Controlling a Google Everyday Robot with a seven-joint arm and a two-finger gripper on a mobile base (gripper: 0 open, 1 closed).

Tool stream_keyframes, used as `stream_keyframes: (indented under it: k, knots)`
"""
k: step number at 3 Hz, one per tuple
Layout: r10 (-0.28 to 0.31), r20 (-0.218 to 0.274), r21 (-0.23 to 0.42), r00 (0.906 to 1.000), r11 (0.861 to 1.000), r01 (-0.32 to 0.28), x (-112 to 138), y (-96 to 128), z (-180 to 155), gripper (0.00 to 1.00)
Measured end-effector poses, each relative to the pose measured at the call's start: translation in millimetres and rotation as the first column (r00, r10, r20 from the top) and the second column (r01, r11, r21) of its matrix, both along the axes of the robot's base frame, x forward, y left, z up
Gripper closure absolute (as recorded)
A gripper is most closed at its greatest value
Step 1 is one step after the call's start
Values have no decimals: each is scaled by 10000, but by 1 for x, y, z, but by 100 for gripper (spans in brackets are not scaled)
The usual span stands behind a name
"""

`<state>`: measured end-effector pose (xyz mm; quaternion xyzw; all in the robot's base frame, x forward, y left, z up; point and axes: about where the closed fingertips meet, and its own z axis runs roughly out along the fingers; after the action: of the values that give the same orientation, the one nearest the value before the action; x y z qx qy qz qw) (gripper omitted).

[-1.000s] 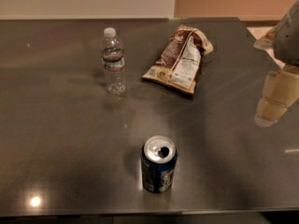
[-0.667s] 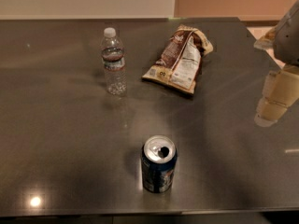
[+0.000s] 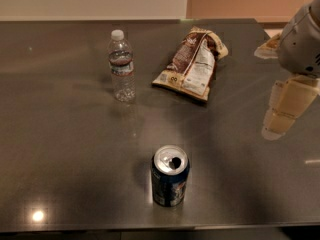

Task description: Move pepsi can near water bottle

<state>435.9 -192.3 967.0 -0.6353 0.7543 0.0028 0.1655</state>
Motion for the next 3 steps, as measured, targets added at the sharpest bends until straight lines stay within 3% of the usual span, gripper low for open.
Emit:
stream_keyframes:
  k: [1,3]
  knots:
    - [601,-228,520,9979,9969,-589,-3,17,-10,0]
    - [1988,-520,1347,9787,9724,-1903,-16,44,-30,0]
